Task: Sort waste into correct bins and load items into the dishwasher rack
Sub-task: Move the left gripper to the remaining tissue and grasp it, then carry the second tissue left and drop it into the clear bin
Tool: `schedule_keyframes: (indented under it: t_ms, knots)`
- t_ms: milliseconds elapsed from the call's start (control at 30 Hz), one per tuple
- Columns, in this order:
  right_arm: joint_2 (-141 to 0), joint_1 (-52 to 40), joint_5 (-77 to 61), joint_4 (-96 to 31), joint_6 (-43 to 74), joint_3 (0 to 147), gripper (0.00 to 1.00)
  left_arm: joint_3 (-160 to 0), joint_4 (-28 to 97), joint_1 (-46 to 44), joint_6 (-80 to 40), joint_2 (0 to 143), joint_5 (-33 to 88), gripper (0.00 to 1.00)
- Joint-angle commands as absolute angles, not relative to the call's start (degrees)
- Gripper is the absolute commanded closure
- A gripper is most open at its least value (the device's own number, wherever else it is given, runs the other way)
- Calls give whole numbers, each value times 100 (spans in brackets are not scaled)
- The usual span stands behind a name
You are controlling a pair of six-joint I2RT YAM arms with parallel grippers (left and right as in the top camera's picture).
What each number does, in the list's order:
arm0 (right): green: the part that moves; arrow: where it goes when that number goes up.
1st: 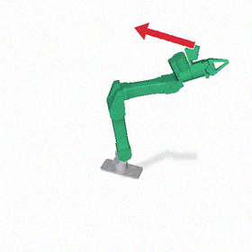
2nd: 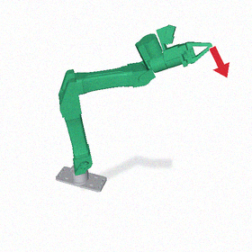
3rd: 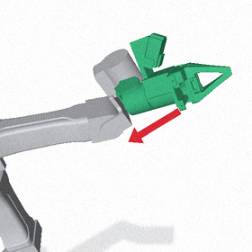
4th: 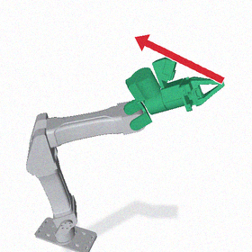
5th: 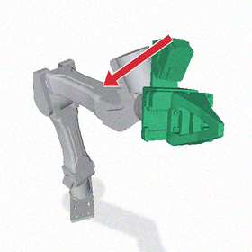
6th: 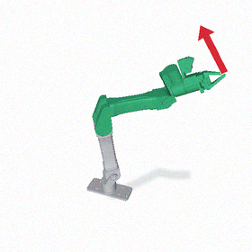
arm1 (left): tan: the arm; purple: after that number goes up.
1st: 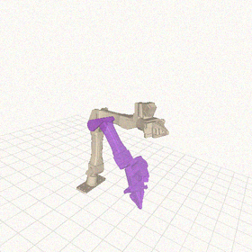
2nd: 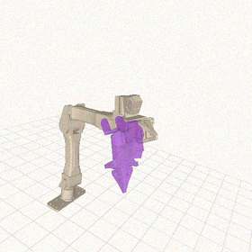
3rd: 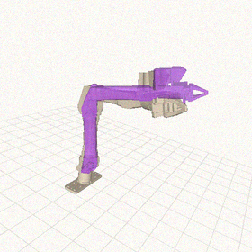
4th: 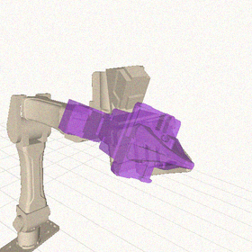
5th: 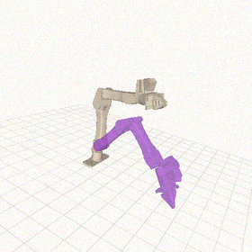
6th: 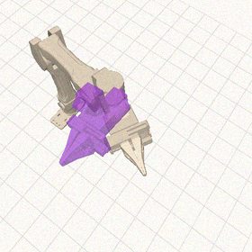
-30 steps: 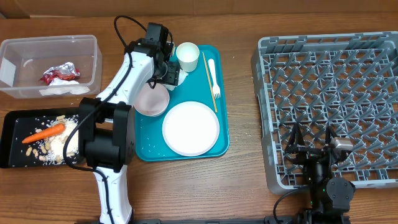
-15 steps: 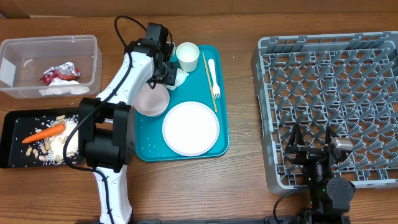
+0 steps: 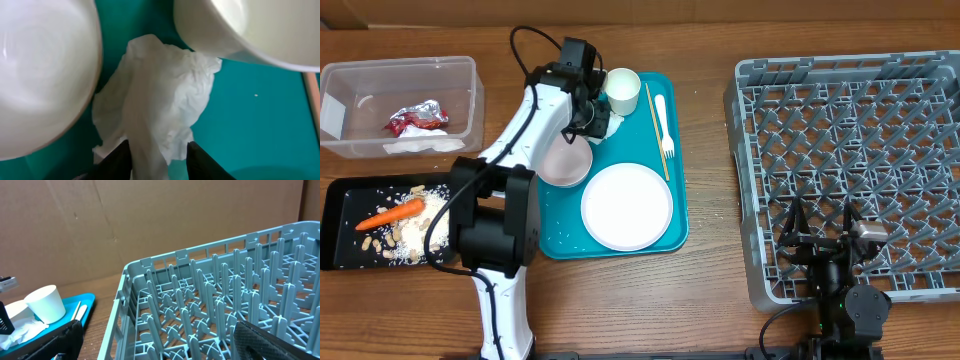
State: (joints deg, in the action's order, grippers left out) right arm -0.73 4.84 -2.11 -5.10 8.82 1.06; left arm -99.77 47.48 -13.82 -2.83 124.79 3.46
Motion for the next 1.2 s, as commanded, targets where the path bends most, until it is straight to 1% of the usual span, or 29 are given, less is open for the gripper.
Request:
schedule_keyframes:
  t_ms: [0,33,200,233,300,567,767,1067,1167]
  knots:
    - [-23,495,-172,-467,895,45,0,-9942,4729,-1450,-209,12536,379,75]
    - [-23,495,-172,-467,895,45,0,-9942,4731,-1450,-211,12536,353,78]
    - [-23,495,-172,-467,895,45,0,-9942,4735,-1450,-224,12536,102,83]
    - [-23,495,-172,-467,895,45,0,-9942,4735,-1450,-224,12536,99,86]
    - [-23,495,-172,-467,895,45,0,-9942,4733,-1450,-233,12536,104,96]
    - [-23,495,-172,-467,895,45,0,-10092,4858,-1588,-357,12390,121,96]
    - [-23,495,-172,-467,895,45,0,-10224,4943,-1627,-932,12003,110,96]
    - [-23,495,-172,-467,895,45,0,-10228,4941,-1382,-1653,11137,137,96]
    - [-23,495,-172,-467,895,45,0,-10228,4950,-1264,-1699,10831,152,96]
